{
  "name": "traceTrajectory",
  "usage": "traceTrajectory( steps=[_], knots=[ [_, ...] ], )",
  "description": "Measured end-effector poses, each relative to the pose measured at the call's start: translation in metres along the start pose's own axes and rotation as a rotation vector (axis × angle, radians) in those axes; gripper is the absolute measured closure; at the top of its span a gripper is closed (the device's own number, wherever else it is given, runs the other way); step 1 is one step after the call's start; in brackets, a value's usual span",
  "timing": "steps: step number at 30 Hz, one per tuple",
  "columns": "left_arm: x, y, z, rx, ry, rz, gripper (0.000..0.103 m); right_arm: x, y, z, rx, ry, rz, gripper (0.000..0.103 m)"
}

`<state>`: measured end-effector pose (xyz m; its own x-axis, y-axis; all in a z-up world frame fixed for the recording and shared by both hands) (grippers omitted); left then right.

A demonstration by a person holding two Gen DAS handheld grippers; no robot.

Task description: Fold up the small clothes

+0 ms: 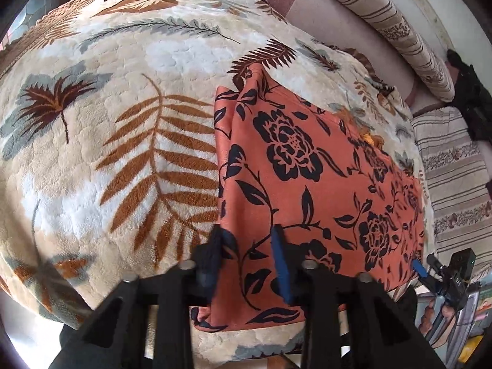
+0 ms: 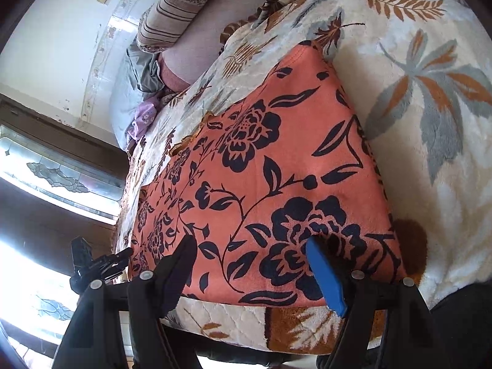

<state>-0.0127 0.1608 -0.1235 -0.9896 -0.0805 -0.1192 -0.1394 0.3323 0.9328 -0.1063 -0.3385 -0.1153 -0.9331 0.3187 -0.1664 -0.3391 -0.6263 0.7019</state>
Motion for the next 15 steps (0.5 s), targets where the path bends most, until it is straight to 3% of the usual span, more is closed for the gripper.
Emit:
traceTrajectory(
  steps=[1,3,7,9,11,13,15],
  knots=[
    [0.0,0.001,0.001,-0.013,0.003,0.0,0.094,0.0,0.0,-0.001,-0.001,-0.003,0.0,0.026],
    [0.002,0.014,0.005,0.046,0.029,-0.027,0.098,-0.001,0.0,0.0,0.002,-0.003,0.0,0.026],
    [0.02,0.056,0.003,0.083,0.058,-0.146,0.098,-0.001,-0.001,0.003,0.015,0.006,0.005,0.026],
    [0.03,0.042,0.013,0.071,0.105,-0.123,0.098,-0.001,-0.003,0.003,0.019,0.001,0.007,0.026],
    [0.036,0.003,0.028,0.01,0.143,-0.03,0.098,-0.004,-0.005,0.003,0.021,-0.005,0.011,0.026],
    [0.04,-0.003,0.037,0.073,0.165,-0.05,0.097,-0.007,-0.007,0.005,0.031,-0.004,0.024,0.026],
    [0.037,0.005,0.036,0.09,0.169,-0.048,0.096,-0.008,-0.006,0.01,0.041,0.012,0.028,0.026]
  ],
)
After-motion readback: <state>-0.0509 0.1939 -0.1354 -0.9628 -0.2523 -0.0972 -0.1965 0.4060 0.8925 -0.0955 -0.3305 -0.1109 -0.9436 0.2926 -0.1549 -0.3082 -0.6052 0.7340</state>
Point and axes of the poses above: each gripper's, at about its wrist camera, not at the fingertips, and y roughly against the way its jaws point, z to its left, x to its underside, the point moved 1 cm from there along -y, roughly the way its jaws point, and after that the axes turned 12 degrees about z, right-handed, at the moved point
